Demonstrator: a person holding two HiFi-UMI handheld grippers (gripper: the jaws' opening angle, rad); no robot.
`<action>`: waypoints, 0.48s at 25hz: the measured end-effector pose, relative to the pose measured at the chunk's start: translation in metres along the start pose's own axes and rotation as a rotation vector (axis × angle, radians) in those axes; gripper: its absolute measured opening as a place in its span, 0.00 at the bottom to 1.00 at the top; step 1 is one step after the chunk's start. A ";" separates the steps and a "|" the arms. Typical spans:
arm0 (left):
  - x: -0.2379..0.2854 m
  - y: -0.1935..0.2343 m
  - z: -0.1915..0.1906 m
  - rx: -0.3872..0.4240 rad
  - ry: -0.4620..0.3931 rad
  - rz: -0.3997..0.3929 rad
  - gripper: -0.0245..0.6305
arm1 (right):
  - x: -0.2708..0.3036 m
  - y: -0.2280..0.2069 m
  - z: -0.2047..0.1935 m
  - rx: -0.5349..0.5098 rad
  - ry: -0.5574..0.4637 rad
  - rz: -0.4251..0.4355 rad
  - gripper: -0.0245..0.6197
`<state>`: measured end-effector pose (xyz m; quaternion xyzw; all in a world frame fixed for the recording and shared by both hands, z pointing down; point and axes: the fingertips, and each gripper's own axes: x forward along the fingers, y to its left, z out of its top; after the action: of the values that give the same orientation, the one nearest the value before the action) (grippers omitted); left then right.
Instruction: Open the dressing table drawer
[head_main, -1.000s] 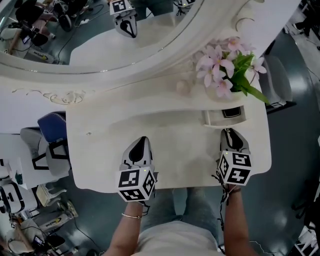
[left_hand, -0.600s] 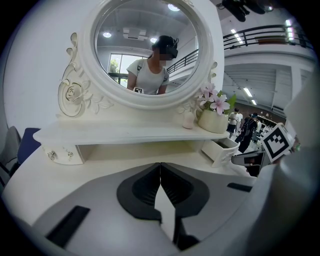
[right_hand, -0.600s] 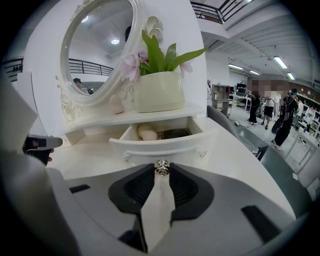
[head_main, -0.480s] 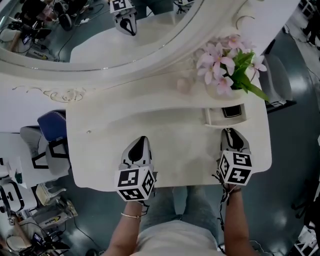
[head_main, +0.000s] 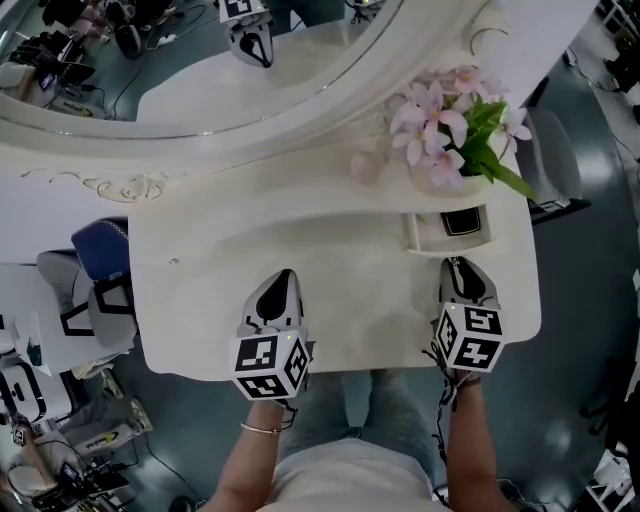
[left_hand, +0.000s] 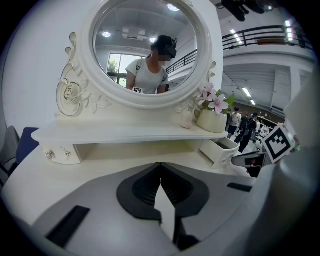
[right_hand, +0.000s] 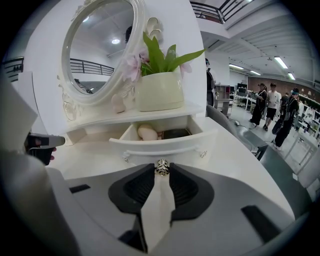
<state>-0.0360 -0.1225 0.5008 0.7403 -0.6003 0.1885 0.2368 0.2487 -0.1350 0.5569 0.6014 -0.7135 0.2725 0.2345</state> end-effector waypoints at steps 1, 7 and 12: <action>0.000 0.000 0.000 0.000 0.000 0.000 0.07 | 0.000 0.000 0.000 -0.001 0.000 0.000 0.19; 0.000 0.000 0.000 -0.004 -0.001 0.000 0.07 | -0.001 0.000 -0.001 0.006 -0.004 -0.005 0.20; -0.001 0.002 0.003 -0.003 -0.005 0.002 0.07 | -0.001 0.000 -0.001 0.026 -0.006 -0.009 0.20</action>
<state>-0.0382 -0.1238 0.4984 0.7397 -0.6019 0.1862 0.2363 0.2493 -0.1337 0.5569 0.6084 -0.7079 0.2789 0.2257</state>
